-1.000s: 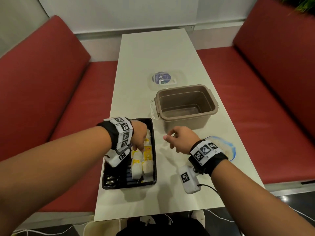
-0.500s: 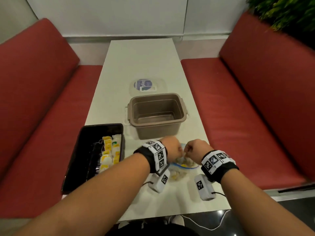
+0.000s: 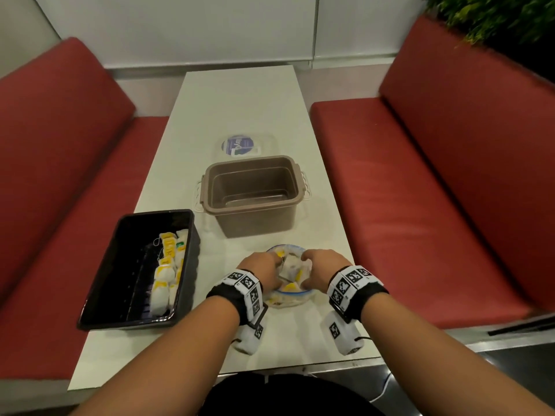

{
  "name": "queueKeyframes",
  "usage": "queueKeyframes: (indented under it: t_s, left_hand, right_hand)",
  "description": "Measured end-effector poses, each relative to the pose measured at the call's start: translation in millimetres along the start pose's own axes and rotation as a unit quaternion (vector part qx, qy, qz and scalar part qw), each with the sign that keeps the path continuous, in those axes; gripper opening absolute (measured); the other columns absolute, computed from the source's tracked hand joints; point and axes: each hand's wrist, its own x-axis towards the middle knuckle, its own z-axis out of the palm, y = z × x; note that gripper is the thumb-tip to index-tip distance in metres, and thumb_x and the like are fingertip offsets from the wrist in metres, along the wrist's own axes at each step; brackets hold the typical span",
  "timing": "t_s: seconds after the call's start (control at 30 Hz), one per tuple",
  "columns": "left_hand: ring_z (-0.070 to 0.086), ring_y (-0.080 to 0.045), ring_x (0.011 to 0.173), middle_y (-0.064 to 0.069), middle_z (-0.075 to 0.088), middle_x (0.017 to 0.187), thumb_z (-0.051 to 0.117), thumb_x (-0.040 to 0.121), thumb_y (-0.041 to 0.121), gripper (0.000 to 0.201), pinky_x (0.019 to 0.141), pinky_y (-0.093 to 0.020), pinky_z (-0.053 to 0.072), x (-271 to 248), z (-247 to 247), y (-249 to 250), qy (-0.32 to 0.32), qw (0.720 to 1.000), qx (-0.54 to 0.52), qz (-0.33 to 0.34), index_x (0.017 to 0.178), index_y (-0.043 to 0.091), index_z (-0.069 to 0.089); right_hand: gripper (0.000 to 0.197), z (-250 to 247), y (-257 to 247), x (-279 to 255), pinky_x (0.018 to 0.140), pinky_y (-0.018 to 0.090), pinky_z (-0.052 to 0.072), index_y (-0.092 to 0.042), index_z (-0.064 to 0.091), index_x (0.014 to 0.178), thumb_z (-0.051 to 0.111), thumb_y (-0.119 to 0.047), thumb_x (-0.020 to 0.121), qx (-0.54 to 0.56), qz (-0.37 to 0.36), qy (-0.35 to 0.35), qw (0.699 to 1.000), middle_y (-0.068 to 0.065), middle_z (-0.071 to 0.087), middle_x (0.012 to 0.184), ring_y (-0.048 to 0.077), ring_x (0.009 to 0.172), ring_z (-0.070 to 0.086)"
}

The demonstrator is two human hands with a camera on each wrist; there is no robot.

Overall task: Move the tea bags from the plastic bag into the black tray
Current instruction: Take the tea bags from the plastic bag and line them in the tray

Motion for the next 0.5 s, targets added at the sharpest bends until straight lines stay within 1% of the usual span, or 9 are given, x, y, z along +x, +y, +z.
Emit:
queueKeyframes:
  t_s: [0.03,0.1,0.17,0.23,0.3,0.37,0.4,0.43,0.5]
  left_hand:
    - [0.063,-0.024,0.105,0.001,0.067,0.114,0.069,0.081,0.035,0.044,0.089,-0.031,0.051,-1.4,0.8,-1.1,0.002,1.000,-0.010,0.006,0.123,0.028,0.061]
    - [0.063,-0.022,0.104,0.003,0.067,0.113,0.070,0.081,0.035,0.037,0.088,-0.029,0.050,-3.5,1.7,-1.6,0.005,1.000,-0.020,0.002,0.117,0.031,0.063]
    - [0.063,-0.023,0.102,0.001,0.068,0.110,0.070,0.081,0.037,0.032,0.086,-0.029,0.050,-4.7,3.3,-0.6,0.000,1.000,-0.020,-0.004,0.112,0.030,0.065]
    - [0.063,-0.024,0.097,-0.001,0.068,0.103,0.065,0.084,0.043,0.027,0.080,-0.030,0.049,-6.5,4.1,2.9,0.001,1.000,-0.019,-0.004,0.106,0.026,0.066]
    - [0.063,-0.025,0.089,-0.003,0.068,0.094,0.059,0.086,0.051,0.028,0.076,-0.031,0.051,-8.5,5.2,8.0,0.013,0.999,-0.040,-0.011,0.092,0.025,0.067]
    - [0.064,-0.025,0.087,-0.003,0.069,0.091,0.059,0.086,0.051,0.027,0.076,-0.032,0.053,-8.9,7.0,11.2,0.038,0.996,-0.073,-0.027,0.084,0.026,0.067]
    - [0.065,-0.026,0.087,-0.002,0.069,0.091,0.062,0.084,0.048,0.022,0.076,-0.032,0.053,-9.2,7.4,12.4,0.052,0.994,-0.088,-0.034,0.084,0.026,0.067]
    - [0.065,-0.025,0.089,-0.002,0.070,0.093,0.066,0.082,0.045,0.020,0.076,-0.032,0.054,-9.5,7.5,13.0,0.068,0.992,-0.103,-0.038,0.088,0.027,0.068]
    - [0.066,-0.023,0.091,0.002,0.071,0.097,0.071,0.077,0.042,0.022,0.078,-0.032,0.054,-9.9,9.2,10.6,0.089,0.987,-0.131,-0.033,0.097,0.031,0.069]
  right_hand:
    - [0.067,0.2,0.1,-0.1,0.086,0.030,0.051,-0.028,0.052,0.132,0.079,-0.038,0.071,0.000,-0.005,-0.001,1.000,0.001,0.067,0.114,0.021,0.106,0.063]
    - [0.067,0.6,-0.6,-1.7,0.085,0.030,0.051,-0.029,0.052,0.132,0.078,-0.038,0.072,-0.002,-0.010,0.002,1.000,0.001,0.067,0.115,0.022,0.106,0.063]
    - [0.066,3.4,-2.2,-3.3,0.083,0.031,0.052,-0.031,0.052,0.133,0.077,-0.037,0.072,-0.008,-0.015,0.007,1.000,0.002,0.067,0.115,0.022,0.104,0.064]
    - [0.064,7.6,-4.9,-3.7,0.082,0.032,0.053,-0.033,0.051,0.133,0.074,-0.036,0.073,-0.013,-0.023,0.011,1.000,0.002,0.067,0.113,0.024,0.102,0.064]
    - [0.055,11.4,-7.5,-3.2,0.082,0.032,0.054,-0.036,0.055,0.128,0.070,-0.037,0.076,-0.008,-0.029,0.018,0.999,0.002,0.069,0.111,0.024,0.100,0.065]
    - [0.038,13.0,-8.7,-2.8,0.082,0.032,0.054,-0.036,0.063,0.116,0.068,-0.037,0.079,0.014,-0.032,0.025,0.999,0.001,0.071,0.104,0.023,0.097,0.066]
    - [0.030,13.3,-8.8,-2.7,0.081,0.032,0.054,-0.036,0.066,0.111,0.067,-0.035,0.080,0.026,-0.033,0.029,0.999,0.000,0.072,0.100,0.023,0.096,0.066]
    - [0.025,13.2,-8.6,-2.5,0.081,0.031,0.054,-0.035,0.068,0.107,0.065,-0.032,0.082,0.035,-0.035,0.035,0.998,0.000,0.072,0.098,0.023,0.094,0.066]
    - [0.022,12.9,-8.1,-2.4,0.083,0.031,0.052,-0.034,0.071,0.105,0.061,-0.028,0.085,0.043,-0.039,0.049,0.997,0.001,0.071,0.101,0.024,0.097,0.065]
